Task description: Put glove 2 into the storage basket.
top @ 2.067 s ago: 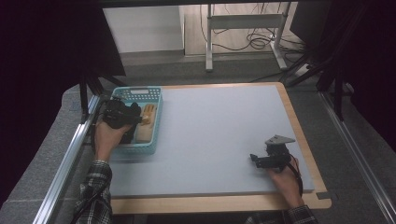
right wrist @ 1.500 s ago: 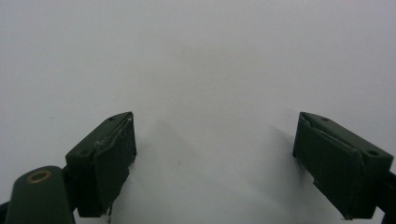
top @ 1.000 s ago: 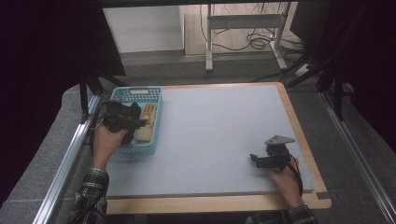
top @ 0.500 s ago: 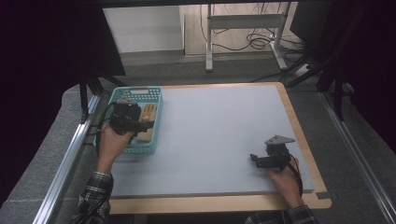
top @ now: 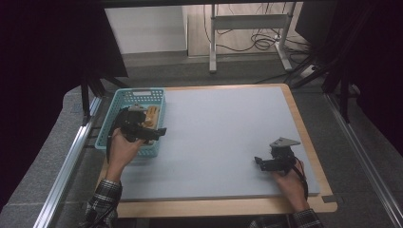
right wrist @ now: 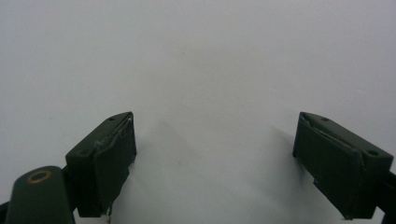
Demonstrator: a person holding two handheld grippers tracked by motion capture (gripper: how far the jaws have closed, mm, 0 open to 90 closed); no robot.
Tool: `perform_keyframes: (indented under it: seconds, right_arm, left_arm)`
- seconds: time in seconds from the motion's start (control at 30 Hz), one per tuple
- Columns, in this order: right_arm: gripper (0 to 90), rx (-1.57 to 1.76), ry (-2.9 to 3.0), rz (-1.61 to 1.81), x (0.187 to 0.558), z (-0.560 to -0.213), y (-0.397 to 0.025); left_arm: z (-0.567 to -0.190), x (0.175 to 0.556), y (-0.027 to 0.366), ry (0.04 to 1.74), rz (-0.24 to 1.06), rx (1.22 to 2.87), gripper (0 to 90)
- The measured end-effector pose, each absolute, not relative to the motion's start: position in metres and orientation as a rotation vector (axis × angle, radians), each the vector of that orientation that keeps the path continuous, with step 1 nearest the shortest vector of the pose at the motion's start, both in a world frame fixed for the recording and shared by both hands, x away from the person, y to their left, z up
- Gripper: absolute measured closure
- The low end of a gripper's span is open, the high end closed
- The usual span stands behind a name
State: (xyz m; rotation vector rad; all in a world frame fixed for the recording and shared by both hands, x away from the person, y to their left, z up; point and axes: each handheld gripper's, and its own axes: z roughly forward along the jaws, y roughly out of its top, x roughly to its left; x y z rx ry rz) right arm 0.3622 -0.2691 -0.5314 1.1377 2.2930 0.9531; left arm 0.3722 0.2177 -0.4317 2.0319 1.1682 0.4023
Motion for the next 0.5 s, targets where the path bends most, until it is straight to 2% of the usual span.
perform_keyframes:
  seconds: [0.5]
  right_arm:
    - [13.0, 1.141, 2.293, 0.953, 0.362, -0.531, -0.269]
  left_arm:
    - [-0.447, 0.361, 0.186, 1.061, 0.382, 2.048, 0.0]
